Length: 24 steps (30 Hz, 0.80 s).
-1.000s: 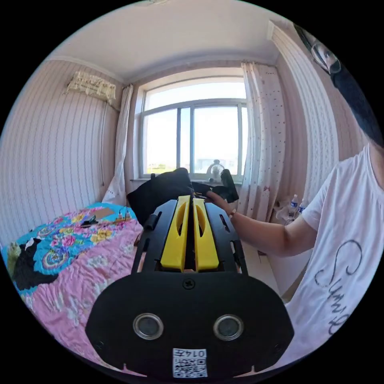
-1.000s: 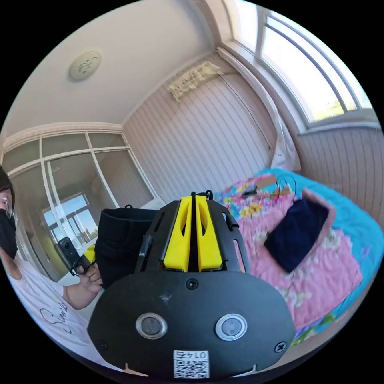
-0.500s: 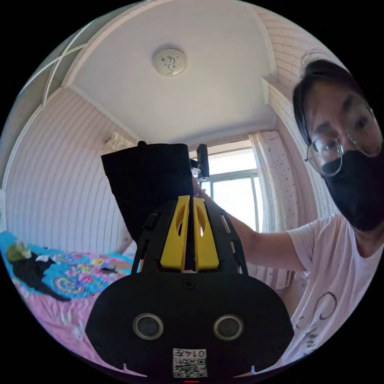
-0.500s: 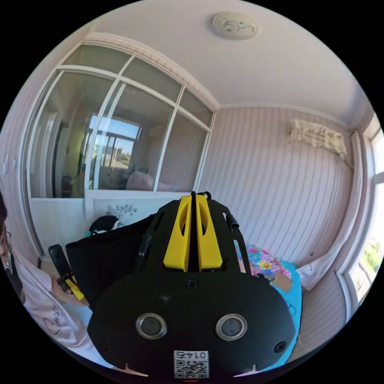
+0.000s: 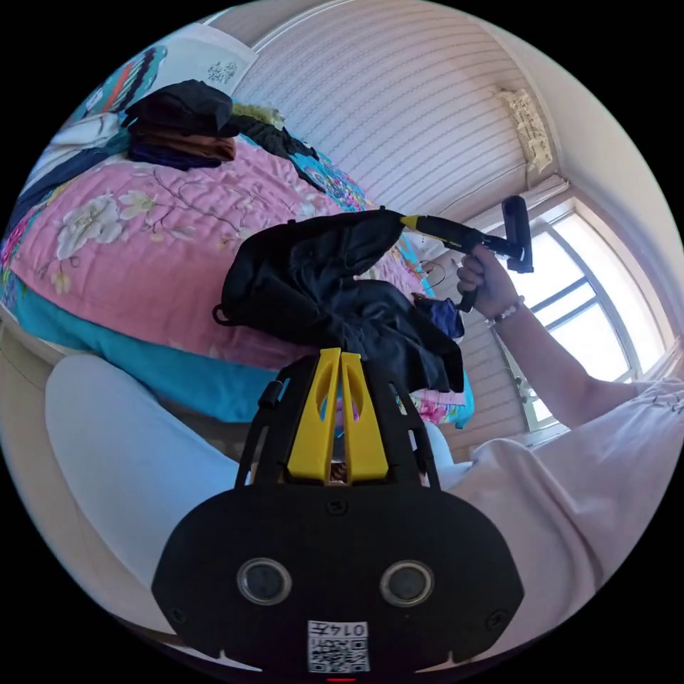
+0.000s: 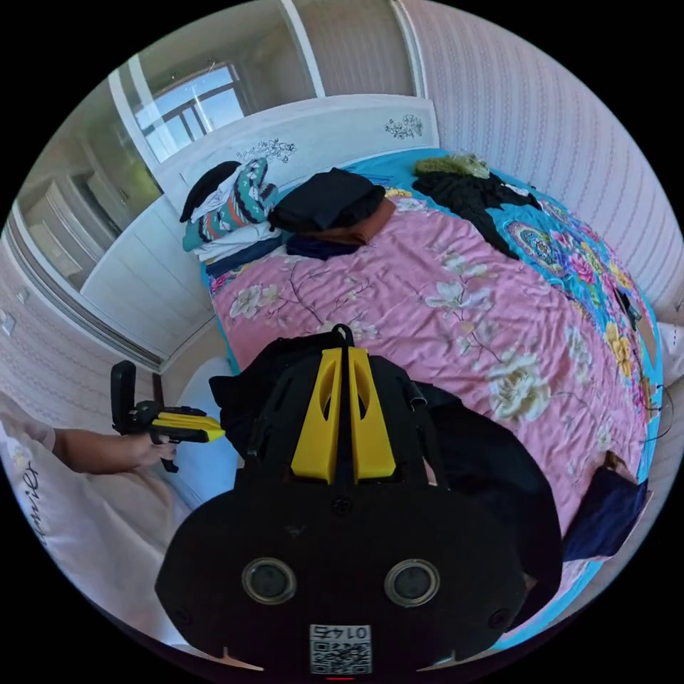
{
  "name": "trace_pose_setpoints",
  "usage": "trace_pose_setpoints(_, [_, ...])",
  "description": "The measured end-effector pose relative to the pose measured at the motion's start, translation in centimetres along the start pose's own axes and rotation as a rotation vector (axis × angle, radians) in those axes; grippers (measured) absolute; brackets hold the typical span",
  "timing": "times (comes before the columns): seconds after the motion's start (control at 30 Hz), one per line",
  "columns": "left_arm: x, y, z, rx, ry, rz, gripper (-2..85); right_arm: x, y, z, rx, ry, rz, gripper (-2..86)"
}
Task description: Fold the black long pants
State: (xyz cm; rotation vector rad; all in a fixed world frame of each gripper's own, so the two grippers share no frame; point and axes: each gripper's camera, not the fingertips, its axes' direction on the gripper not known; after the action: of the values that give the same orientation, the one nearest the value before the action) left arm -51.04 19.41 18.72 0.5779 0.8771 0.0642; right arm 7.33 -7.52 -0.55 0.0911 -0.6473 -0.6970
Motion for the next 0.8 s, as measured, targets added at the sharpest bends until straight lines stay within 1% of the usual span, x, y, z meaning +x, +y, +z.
trace_pose_setpoints(0.13, [0.3,-1.9,-1.7,0.086,0.081,0.000,-1.0,-1.0,-6.8,-1.2,0.034,0.012,-0.074,0.4])
trace_pose_setpoints(0.17, [0.3,-2.4,-2.9,0.131,0.108,-0.011,-1.0,-2.1,-10.1,-1.5,0.037,0.032,-0.119,0.4])
trace_pose_setpoints(0.2, [0.2,-2.8,-4.4,0.196,0.121,-0.026,-1.0,-4.0,-13.5,-1.5,0.033,0.113,-0.192,0.4])
trace_pose_setpoints(0.23, [0.2,-3.0,-5.3,0.232,0.117,-0.032,-1.0,-5.0,-15.2,-1.3,0.026,0.148,-0.226,0.4])
trace_pose_setpoints(0.27, [0.0,-3.2,-7.2,0.301,0.086,-0.043,-1.0,-6.7,-18.3,-0.7,0.007,0.167,-0.263,0.4])
trace_pose_setpoints(0.3, [0.0,-3.5,-8.9,0.357,0.036,-0.021,-1.0,-8.2,-20.9,-0.2,0.008,0.122,-0.278,0.3])
trace_pose_setpoints(0.33, [0.0,-3.6,-9.7,0.377,-0.003,-0.002,-1.0,-8.8,-21.9,0.0,0.014,0.088,-0.279,0.2])
trace_pose_setpoints(0.37, [-0.1,-3.9,-10.8,0.396,-0.117,0.025,-1.0,-9.8,-23.1,0.6,0.025,0.037,-0.274,0.1])
trace_pose_setpoints(0.4, [-0.9,-4.1,-11.0,0.377,-0.254,0.019,-1.0,-10.3,-23.4,1.6,0.022,0.032,-0.254,-0.1])
trace_pose_setpoints(0.43, [-1.6,-4.2,-10.8,0.348,-0.327,-0.005,-1.0,-10.4,-23.2,2.3,0.016,0.038,-0.242,-0.2])
trace_pose_setpoints(0.47, [-3.9,-4.1,-9.9,0.254,-0.426,-0.115,-1.0,-10.3,-22.0,3.6,-0.006,0.051,-0.213,-0.4])
trace_pose_setpoints(0.5, [-6.1,-3.6,-8.8,0.162,-0.468,-0.203,-1.0,-9.8,-19.9,4.9,-0.026,0.040,-0.187,-0.5])
trace_pose_setpoints(0.53, [-6.9,-3.1,-8.5,0.148,-0.468,-0.234,-1.0,-9.4,-18.4,5.5,-0.034,0.022,-0.184,-0.6])
trace_pose_setpoints(0.6, [-7.7,-1.1,-7.9,0.186,-0.373,-0.272,-1.0,-7.1,-10.8,7.3,-0.080,-0.063,-0.192,-0.8])
trace_pose_setpoints(0.63, [-7.5,-0.9,-7.6,0.187,-0.363,-0.268,-1.0,-6.2,-8.5,7.7,-0.096,-0.070,-0.188,-0.8])
trace_pose_setpoints(0.67, [-6.8,-0.5,-6.9,0.175,-0.367,-0.244,-1.0,-4.2,-3.7,8.4,-0.134,-0.075,-0.157,-0.9])
trace_pose_setpoints(0.7, [-5.8,-0.4,-6.0,0.154,-0.378,-0.206,-1.0,-1.8,1.3,8.8,-0.169,-0.080,-0.094,-0.9])
trace_pose_setpoints(0.73, [-5.2,-0.5,-5.5,0.145,-0.379,-0.184,-1.0,-0.5,3.9,8.8,-0.187,-0.088,-0.048,-0.9])
trace_pose_setpoints(0.8, [-2.5,-0.9,-3.3,0.099,-0.387,-0.058,-1.0,4.6,14.4,7.5,-0.212,-0.135,0.173,-0.9])
